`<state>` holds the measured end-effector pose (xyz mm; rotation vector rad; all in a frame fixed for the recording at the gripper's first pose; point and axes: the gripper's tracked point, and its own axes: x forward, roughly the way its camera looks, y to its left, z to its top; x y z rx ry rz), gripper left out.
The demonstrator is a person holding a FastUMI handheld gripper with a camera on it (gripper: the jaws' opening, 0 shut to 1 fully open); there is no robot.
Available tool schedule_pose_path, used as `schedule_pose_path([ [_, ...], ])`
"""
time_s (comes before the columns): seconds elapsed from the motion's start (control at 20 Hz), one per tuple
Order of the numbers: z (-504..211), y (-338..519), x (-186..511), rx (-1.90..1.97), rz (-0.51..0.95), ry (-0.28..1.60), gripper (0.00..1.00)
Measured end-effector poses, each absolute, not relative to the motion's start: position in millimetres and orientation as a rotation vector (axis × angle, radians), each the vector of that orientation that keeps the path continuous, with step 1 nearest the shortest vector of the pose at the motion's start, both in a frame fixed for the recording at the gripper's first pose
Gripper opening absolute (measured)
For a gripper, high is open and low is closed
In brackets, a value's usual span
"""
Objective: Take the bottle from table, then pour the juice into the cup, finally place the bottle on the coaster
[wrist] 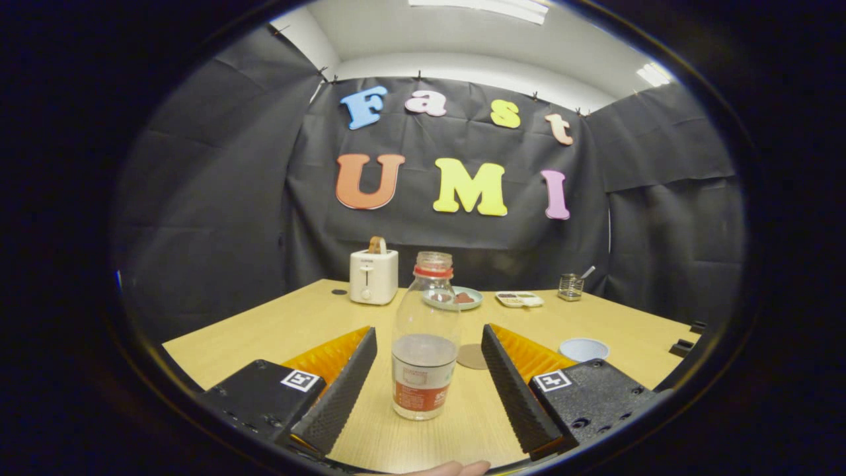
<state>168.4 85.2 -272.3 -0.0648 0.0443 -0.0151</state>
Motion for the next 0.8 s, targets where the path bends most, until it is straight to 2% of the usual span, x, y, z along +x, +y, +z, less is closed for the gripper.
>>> schedule_pose_path([
  [0.35, -312, 83, 208, -0.088, -0.073, 0.092, 1.0],
  [0.5, -308, 89, 207, -0.062, -0.053, 0.096, 0.8],
  [0.8, -274, 88, 192, 0.168, 0.014, 0.11, 0.76],
])
